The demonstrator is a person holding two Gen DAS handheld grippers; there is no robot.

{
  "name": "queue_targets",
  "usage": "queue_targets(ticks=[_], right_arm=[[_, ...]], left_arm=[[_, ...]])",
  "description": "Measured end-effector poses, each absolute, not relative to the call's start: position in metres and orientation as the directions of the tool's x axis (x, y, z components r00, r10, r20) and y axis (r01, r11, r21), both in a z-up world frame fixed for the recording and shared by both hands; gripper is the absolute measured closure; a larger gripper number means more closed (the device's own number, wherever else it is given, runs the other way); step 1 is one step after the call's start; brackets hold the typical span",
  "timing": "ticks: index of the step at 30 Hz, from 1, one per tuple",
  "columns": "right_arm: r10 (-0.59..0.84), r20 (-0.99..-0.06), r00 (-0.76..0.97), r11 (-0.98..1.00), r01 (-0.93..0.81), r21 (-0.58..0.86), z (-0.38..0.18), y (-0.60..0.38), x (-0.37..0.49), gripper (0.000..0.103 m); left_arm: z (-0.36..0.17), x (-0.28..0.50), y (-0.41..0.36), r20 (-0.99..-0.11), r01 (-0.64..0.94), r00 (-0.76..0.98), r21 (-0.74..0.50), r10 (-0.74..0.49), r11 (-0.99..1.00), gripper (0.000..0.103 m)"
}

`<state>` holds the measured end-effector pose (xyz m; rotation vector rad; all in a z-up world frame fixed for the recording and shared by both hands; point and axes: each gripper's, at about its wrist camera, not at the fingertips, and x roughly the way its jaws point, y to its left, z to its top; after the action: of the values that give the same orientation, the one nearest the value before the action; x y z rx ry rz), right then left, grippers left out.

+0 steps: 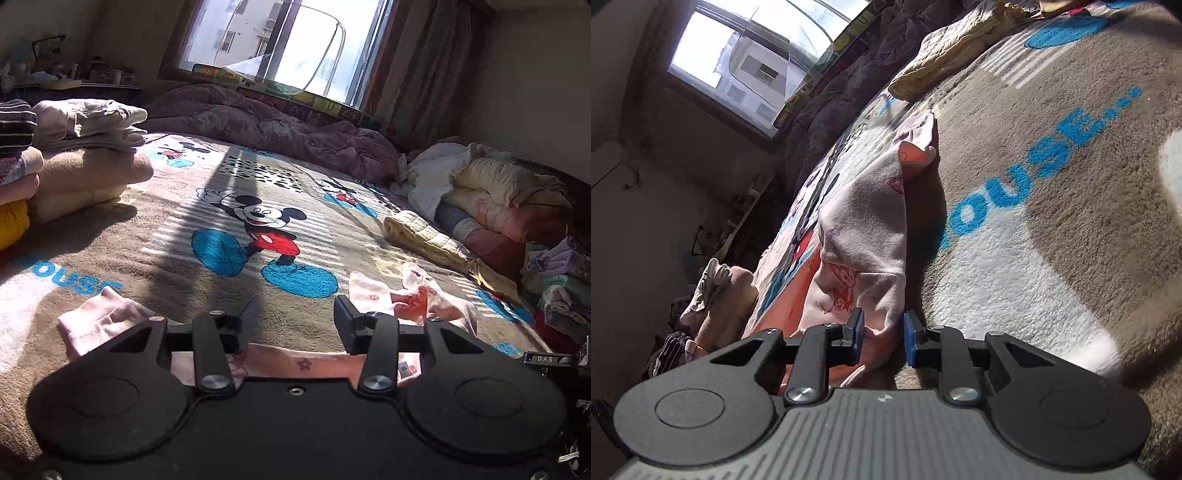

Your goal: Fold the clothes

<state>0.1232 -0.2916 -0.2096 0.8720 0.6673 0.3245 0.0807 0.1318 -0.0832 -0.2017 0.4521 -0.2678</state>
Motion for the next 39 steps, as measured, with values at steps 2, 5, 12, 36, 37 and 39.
queue_targets(ticks=[2, 5, 12, 36, 37, 39], right_arm=[[0.517, -0.382, 0.766, 0.583, 0.012, 0.813, -0.211, -0.292, 0.124, 0.063], [0.513, -0.367, 0.776, 0.580, 0.002, 0.814, -0.209, -0.286, 0.126, 0.050], [0.469, -0.384, 0.796, 0.572, 0.057, 0.818, -0.215, -0.284, 0.129, 0.078], [0.459, -0.426, 0.779, 0.646, 0.036, 0.763, -0.203, -0.289, 0.058, 0.092], [0.458, -0.447, 0.769, 0.656, 0.048, 0.753, -0.205, -0.288, 0.056, 0.092], [0.463, -0.465, 0.755, 0.660, 0.056, 0.749, -0.206, -0.288, 0.053, 0.090]], left_arm=[[-0.084, 0.079, 0.099, -0.413, 0.354, 0.823, -0.166, -0.391, 0.921, 0.055], [-0.099, 0.077, 0.053, -0.469, 0.474, 0.774, -0.016, -0.425, 0.881, 0.054], [-0.123, 0.088, 0.013, -0.538, 0.562, 0.716, 0.063, -0.446, 0.825, 0.056], [-0.126, 0.068, 0.006, -0.537, 0.732, 0.586, 0.030, -0.607, 0.680, 0.057], [-0.130, 0.064, 0.003, -0.560, 0.758, 0.555, 0.036, -0.616, 0.651, 0.058], [-0.136, 0.056, -0.003, -0.598, 0.805, 0.493, 0.039, -0.632, 0.591, 0.058]])
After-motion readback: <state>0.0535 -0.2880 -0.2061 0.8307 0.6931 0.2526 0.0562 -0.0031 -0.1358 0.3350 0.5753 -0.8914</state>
